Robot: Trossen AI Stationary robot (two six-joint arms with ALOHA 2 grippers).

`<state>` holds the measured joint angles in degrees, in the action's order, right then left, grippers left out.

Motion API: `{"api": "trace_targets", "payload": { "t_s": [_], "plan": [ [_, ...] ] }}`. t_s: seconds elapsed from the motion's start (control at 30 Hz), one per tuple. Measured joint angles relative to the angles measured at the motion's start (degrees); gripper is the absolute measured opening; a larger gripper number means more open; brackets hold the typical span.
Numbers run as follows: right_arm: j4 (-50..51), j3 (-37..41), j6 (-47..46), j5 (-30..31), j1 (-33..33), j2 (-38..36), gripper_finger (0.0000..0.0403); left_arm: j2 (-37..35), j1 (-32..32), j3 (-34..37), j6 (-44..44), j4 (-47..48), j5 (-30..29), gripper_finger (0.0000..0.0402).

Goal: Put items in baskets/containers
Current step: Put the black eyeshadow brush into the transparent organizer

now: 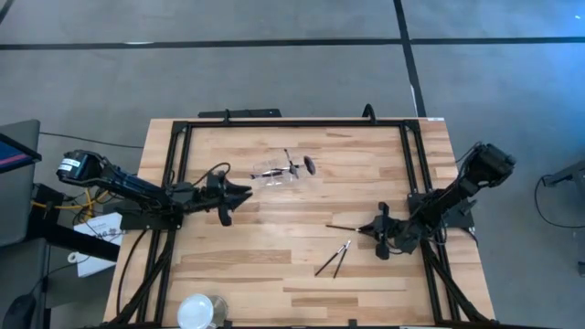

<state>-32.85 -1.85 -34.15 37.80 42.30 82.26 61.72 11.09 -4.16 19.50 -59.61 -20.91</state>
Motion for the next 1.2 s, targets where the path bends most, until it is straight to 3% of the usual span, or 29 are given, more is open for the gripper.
{"api": "trace_targets", "payload": {
  "t_s": [0.17,0.3,0.57,0.8,1.2],
  "plan": [
    [1.7,-8.5,7.5,-2.3,-6.7,1.9,0.0007,4.0,0.0,-4.4,-4.5,0.1,9.9,0.0106],
    [3.2,-17.2,15.7,-9.0,-14.8,7.6,0.0004,10.0,0.1,-8.4,-7.5,0.2,14.0,0.0106],
    [2.7,-33.6,27.9,-17.4,-25.4,22.0,0.0004,24.2,0.3,-11.4,-5.7,0.5,14.1,0.0106],
    [2.5,-45.9,28.6,-23.7,-28.6,32.6,0.0006,33.6,0.9,-12.6,-5.5,0.0,13.3,0.0106],
    [7.6,-54.1,31.2,-24.4,-28.9,35.8,0.0006,42.2,1.3,-15.3,-5.5,0.3,13.2,0.0106]
  ]
}}
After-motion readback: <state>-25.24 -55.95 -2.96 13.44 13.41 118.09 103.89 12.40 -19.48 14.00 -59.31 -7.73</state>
